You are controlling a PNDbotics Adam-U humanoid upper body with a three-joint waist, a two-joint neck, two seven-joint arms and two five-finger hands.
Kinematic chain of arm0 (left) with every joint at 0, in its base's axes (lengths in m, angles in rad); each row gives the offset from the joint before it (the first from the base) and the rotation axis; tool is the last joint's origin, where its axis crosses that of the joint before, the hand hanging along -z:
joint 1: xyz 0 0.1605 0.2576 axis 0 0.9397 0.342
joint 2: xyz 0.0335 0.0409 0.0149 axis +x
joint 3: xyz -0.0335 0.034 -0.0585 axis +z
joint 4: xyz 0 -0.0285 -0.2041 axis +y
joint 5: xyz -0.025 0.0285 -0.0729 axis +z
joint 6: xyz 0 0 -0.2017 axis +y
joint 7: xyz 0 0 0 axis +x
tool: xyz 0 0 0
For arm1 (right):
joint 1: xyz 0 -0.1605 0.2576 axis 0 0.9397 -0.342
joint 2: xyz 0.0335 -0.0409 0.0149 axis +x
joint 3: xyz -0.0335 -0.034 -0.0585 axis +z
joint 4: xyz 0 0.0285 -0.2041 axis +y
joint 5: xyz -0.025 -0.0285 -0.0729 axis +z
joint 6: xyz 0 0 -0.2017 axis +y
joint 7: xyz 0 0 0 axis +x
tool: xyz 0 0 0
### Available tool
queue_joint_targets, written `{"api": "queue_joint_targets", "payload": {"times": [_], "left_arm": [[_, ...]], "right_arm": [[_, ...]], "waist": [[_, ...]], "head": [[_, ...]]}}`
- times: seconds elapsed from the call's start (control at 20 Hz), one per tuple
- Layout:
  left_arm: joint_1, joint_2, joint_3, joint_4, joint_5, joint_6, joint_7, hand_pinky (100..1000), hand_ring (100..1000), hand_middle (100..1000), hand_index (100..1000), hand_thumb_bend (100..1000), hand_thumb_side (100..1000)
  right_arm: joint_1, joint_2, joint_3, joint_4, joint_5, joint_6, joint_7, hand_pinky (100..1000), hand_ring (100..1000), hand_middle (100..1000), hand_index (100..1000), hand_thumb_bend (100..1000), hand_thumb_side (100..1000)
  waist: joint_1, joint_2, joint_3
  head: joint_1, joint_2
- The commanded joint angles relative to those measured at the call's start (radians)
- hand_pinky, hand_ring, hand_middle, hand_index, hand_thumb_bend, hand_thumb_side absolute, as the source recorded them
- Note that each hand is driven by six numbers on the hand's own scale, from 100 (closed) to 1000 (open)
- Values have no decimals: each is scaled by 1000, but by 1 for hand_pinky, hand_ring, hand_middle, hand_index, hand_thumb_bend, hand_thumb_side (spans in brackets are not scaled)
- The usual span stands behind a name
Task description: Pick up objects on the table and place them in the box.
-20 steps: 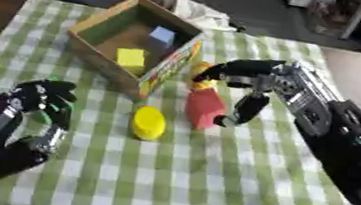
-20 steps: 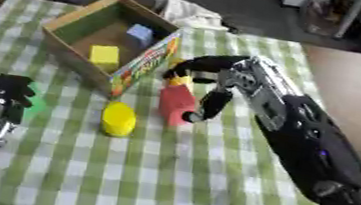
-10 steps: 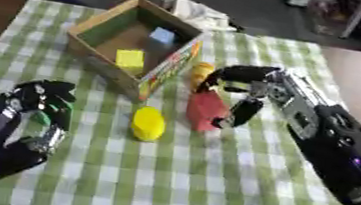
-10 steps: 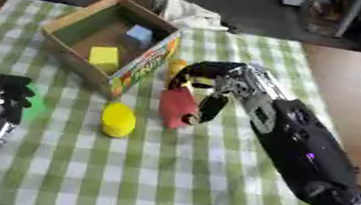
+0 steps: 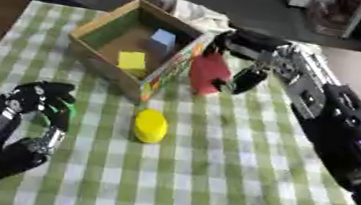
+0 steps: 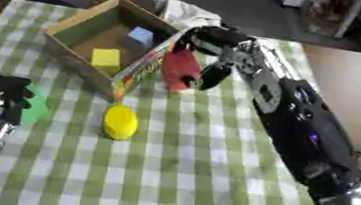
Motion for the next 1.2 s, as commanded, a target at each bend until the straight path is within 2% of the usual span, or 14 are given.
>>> {"api": "queue_joint_targets", "payload": {"times": [0.05,0.35,0.5,0.55,0.7,0.9,0.95,1.2], "left_arm": [[-7,5,-2,-10,3,-3,-5,505,613,635,833,100,598],[-21,1,-13,-13,9,-7,-15,505,613,636,832,100,597],[-34,-3,-19,-15,15,-10,-22,505,613,635,832,100,595],[-38,-4,-21,-15,17,-10,-24,505,613,635,832,100,596],[-45,-5,-23,-16,21,-10,-27,505,613,634,832,100,595],[-47,-5,-24,-16,24,-10,-29,505,613,634,832,100,595],[-47,-5,-24,-17,23,-10,-30,505,613,633,832,100,596],[-44,-1,-21,-15,19,-9,-30,506,614,634,833,100,598]], "right_arm": [[-55,-10,-38,43,-39,49,-68,784,715,465,603,175,100],[-104,71,-33,142,-7,183,-316,764,685,493,654,164,100],[-118,109,-21,176,32,248,-406,764,690,524,703,190,100],[-122,119,-16,186,49,264,-422,772,715,580,775,236,205],[-126,145,-3,204,105,295,-433,787,758,720,895,291,479],[-124,159,-1,209,140,304,-425,788,760,730,902,293,493],[-122,157,-5,208,145,307,-426,802,805,850,957,362,624],[-108,141,-14,191,144,345,-461,801,806,864,963,329,633]], "waist": [[5,-15,9],[8,-3,55],[9,5,87],[9,8,98],[9,13,118],[9,14,121],[7,14,119],[0,12,101]], "head": [[-10,4],[-35,4],[-50,4],[-56,4],[-66,4],[-67,4],[-67,4],[-62,4]]}}
